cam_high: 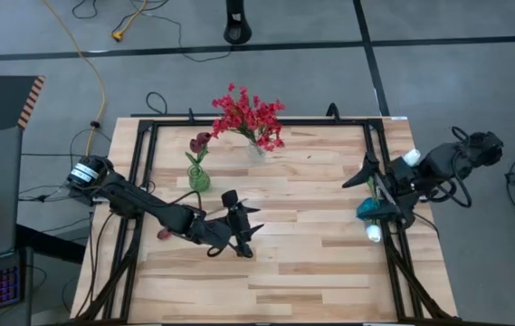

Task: Sort flowers into vase by color
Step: Move the blue vase to the top of the table

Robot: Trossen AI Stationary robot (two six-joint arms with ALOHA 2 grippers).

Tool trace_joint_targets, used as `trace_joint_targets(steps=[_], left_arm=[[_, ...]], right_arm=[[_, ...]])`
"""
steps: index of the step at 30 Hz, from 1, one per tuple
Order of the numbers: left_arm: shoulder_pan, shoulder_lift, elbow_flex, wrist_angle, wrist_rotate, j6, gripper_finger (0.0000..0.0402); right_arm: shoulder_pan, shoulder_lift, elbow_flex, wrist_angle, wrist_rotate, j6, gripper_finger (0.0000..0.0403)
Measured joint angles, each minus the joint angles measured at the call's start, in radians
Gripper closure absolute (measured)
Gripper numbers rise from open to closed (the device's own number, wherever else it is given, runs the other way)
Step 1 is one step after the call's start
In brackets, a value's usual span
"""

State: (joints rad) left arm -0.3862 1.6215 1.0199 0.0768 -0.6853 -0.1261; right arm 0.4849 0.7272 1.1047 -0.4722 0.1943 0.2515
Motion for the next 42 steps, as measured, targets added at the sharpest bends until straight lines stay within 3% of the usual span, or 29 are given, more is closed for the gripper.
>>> trace_joint_targets(steps=[4,11,18,29,42], left_arm=[[0.000,0.000,0.000,-0.001,0.000,-0.001,0.0208],[0.000,0.000,0.000,0.000,-0.001,-0.003,0.0208],[0.000,0.000,0.000,-0.001,0.000,-0.014,0.0208],[0.000,0.000,0.000,-0.017,-0.001,-0.014,0.0208],[0.000,0.000,0.000,-0.019,0.025,-0.014,0.0208]], right_arm=[[0.000,0.024,0.087,-0.196,0.014,0.133,0.0015],[0.001,0.086,0.233,-0.528,0.013,0.531,0.0029],[0.000,0.123,0.342,-0.712,-0.047,0.800,0.0031],[0.000,0.144,0.383,-1.092,-0.068,1.144,0.0031],[0.000,0.223,0.338,-1.100,-0.088,1.130,0.0031]])
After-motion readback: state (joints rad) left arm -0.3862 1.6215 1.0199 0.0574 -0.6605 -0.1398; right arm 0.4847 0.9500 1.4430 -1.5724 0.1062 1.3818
